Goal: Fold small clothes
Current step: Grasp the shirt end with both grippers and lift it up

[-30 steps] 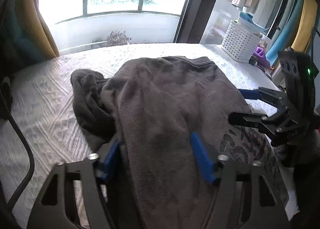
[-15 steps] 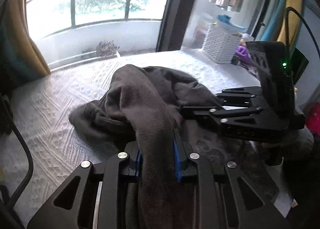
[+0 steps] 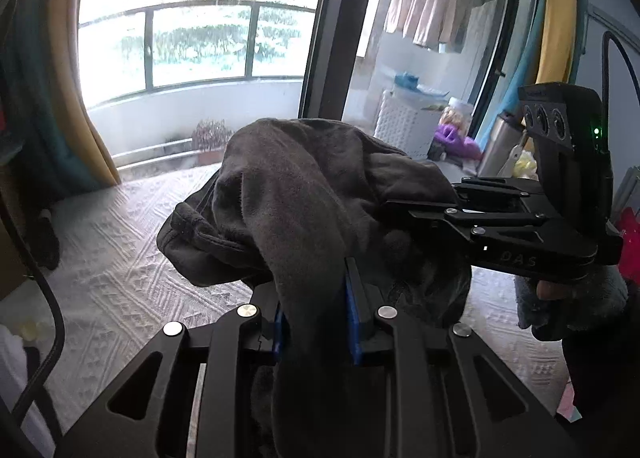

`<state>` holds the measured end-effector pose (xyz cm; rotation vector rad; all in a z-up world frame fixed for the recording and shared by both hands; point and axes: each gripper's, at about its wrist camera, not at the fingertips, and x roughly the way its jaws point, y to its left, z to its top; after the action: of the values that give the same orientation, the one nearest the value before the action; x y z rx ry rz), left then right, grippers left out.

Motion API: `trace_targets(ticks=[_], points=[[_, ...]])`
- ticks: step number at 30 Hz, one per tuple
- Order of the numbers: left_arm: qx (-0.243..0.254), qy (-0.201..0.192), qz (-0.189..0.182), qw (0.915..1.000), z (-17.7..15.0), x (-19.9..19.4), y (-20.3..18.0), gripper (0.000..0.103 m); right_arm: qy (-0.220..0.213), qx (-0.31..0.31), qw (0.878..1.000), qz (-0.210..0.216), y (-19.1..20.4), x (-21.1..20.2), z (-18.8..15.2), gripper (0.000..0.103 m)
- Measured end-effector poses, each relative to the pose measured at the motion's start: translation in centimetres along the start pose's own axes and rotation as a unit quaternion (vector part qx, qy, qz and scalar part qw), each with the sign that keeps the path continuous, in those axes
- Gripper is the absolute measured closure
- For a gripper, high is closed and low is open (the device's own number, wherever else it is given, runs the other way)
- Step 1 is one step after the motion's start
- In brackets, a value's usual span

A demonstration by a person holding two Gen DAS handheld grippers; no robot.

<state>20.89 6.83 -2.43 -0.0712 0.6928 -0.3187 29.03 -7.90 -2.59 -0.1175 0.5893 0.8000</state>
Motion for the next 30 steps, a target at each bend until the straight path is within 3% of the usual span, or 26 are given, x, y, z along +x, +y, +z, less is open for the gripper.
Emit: trace_targets(ticks=[30], points=[[0.018, -0.111, 0.004, 0.9937, -2.3, -12.1, -4.1, 0.081, -0.123, -0.076, 0.989, -0.016, 9.8, -14.2, -0.9, 0.083]])
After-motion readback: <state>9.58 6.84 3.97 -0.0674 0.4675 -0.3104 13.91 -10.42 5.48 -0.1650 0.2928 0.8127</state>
